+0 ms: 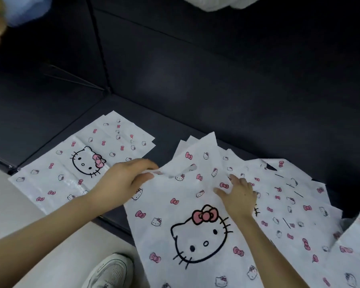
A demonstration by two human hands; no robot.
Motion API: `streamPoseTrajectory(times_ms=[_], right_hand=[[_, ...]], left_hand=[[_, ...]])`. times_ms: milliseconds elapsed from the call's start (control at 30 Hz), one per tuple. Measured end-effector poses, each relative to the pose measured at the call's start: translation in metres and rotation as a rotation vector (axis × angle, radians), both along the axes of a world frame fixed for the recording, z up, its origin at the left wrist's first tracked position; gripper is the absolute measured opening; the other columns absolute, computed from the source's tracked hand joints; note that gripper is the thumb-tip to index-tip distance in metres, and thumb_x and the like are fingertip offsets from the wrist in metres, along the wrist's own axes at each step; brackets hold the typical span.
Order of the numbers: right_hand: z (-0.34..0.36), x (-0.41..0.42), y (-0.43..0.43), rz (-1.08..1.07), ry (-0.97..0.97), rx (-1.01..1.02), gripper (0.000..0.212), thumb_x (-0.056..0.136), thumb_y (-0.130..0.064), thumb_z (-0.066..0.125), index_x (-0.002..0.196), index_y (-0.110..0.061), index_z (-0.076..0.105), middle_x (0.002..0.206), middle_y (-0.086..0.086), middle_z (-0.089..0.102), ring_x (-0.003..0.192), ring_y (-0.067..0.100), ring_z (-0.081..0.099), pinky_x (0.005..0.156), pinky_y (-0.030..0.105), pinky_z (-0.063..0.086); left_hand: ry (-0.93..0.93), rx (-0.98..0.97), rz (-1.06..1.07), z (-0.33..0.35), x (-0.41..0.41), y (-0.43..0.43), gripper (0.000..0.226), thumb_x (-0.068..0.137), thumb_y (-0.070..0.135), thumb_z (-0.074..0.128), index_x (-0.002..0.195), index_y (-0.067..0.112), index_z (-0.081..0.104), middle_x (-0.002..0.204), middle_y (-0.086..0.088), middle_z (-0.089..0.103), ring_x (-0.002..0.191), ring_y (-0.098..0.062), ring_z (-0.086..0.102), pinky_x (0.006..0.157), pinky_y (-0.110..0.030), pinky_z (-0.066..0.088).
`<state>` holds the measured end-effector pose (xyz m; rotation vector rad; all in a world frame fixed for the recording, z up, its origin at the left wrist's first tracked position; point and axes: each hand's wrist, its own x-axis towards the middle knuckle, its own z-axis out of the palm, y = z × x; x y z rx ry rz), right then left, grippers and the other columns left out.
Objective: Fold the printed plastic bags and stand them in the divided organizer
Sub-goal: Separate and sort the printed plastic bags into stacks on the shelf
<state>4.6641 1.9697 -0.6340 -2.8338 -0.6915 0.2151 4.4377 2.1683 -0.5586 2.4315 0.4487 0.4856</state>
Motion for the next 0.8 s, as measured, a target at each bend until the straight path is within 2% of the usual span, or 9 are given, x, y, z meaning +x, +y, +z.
streamPoseTrajectory(times_ms=[33, 100, 267, 333, 400, 500, 567, 667, 800], right_hand=[[0.006, 0.003, -0.006, -0.029, 0.028, 0.076, 0.024, 0.084, -0.04, 0.069, 0.093, -0.018, 0.064, 0.089, 0.002, 0.062, 0.088, 0.024, 0.054, 0.076, 0.036, 0.037], [0.019, 0.007, -0.024, -0.079, 0.122, 0.202, 0.04, 0.088, -0.027, 0.067, 0.058, -0.019, 0.042, 0.06, -0.004, 0.043, 0.061, 0.019, 0.042, 0.06, 0.031, 0.03], [0.082, 0.01, -0.106, -0.161, 0.379, 0.465, 0.035, 0.094, -0.023, 0.059, 0.062, -0.014, 0.05, 0.057, -0.002, 0.049, 0.056, 0.013, 0.044, 0.048, 0.014, 0.03], [0.104, 0.006, -0.15, -0.208, 0.492, 0.544, 0.025, 0.094, -0.021, 0.058, 0.079, -0.002, 0.061, 0.077, 0.014, 0.066, 0.07, 0.024, 0.061, 0.059, 0.014, 0.044], [0.119, 0.005, -0.198, -0.286, 0.51, 0.587, 0.027, 0.094, -0.023, 0.059, 0.096, 0.003, 0.064, 0.097, 0.022, 0.067, 0.089, 0.033, 0.066, 0.081, 0.031, 0.054], [0.139, 0.011, -0.264, -0.42, 0.407, 0.621, 0.018, 0.094, -0.026, 0.059, 0.092, -0.009, 0.067, 0.094, 0.015, 0.071, 0.086, 0.029, 0.068, 0.078, 0.036, 0.056], [0.147, 0.023, -0.304, -0.502, 0.3, 0.581, 0.029, 0.094, -0.028, 0.059, 0.093, 0.001, 0.062, 0.089, 0.025, 0.066, 0.08, 0.041, 0.063, 0.069, 0.032, 0.049], [0.161, 0.049, -0.356, -0.536, 0.136, 0.438, 0.034, 0.094, -0.024, 0.058, 0.084, 0.008, 0.056, 0.065, 0.015, 0.05, 0.056, 0.026, 0.043, 0.058, 0.028, 0.031], [0.183, 0.099, -0.392, -0.555, -0.126, 0.063, 0.037, 0.092, -0.026, 0.056, 0.06, -0.017, 0.04, 0.057, -0.001, 0.04, 0.056, 0.023, 0.04, 0.05, 0.027, 0.022]], left_hand=[[0.009, -0.048, 0.032, 0.006, 0.003, -0.001, 0.006, 0.092, 0.031, 0.054, 0.096, 0.033, 0.058, 0.091, 0.021, 0.063, 0.084, -0.004, 0.058, 0.07, -0.01, 0.043], [-0.013, -0.15, 0.087, 0.023, 0.01, -0.008, 0.018, 0.094, 0.022, 0.059, 0.084, 0.037, 0.058, 0.091, 0.021, 0.063, 0.083, -0.005, 0.058, 0.07, -0.011, 0.042], [-0.035, -0.285, 0.083, 0.069, 0.045, -0.04, 0.015, 0.092, 0.019, 0.061, 0.081, 0.03, 0.06, 0.092, 0.022, 0.062, 0.081, 0.003, 0.056, 0.068, -0.005, 0.038], [-0.021, -0.322, 0.043, 0.084, 0.07, -0.058, 0.009, 0.091, 0.02, 0.064, 0.083, 0.023, 0.064, 0.084, 0.011, 0.066, 0.077, -0.007, 0.057, 0.064, -0.013, 0.04], [0.012, -0.374, -0.019, 0.099, 0.098, -0.082, 0.007, 0.09, 0.02, 0.066, 0.082, 0.021, 0.065, 0.08, 0.004, 0.067, 0.073, -0.015, 0.059, 0.064, -0.022, 0.044], [0.105, -0.38, -0.146, 0.114, 0.14, -0.126, 0.012, 0.089, 0.02, 0.066, 0.078, 0.025, 0.064, 0.076, 0.008, 0.068, 0.072, -0.011, 0.062, 0.068, -0.023, 0.048], [0.157, -0.369, -0.211, 0.114, 0.163, -0.159, 0.016, 0.088, 0.02, 0.068, 0.076, 0.029, 0.062, 0.083, 0.007, 0.069, 0.077, -0.004, 0.063, 0.071, -0.019, 0.047], [0.207, -0.43, -0.28, 0.099, 0.189, -0.214, 0.017, 0.088, 0.019, 0.067, 0.075, 0.028, 0.061, 0.091, -0.002, 0.069, 0.086, -0.019, 0.065, 0.078, -0.031, 0.05], [0.207, -0.599, -0.203, 0.068, 0.215, -0.289, 0.008, 0.089, 0.014, 0.065, 0.083, 0.017, 0.061, 0.089, -0.006, 0.068, 0.079, -0.02, 0.061, 0.065, -0.023, 0.044]])
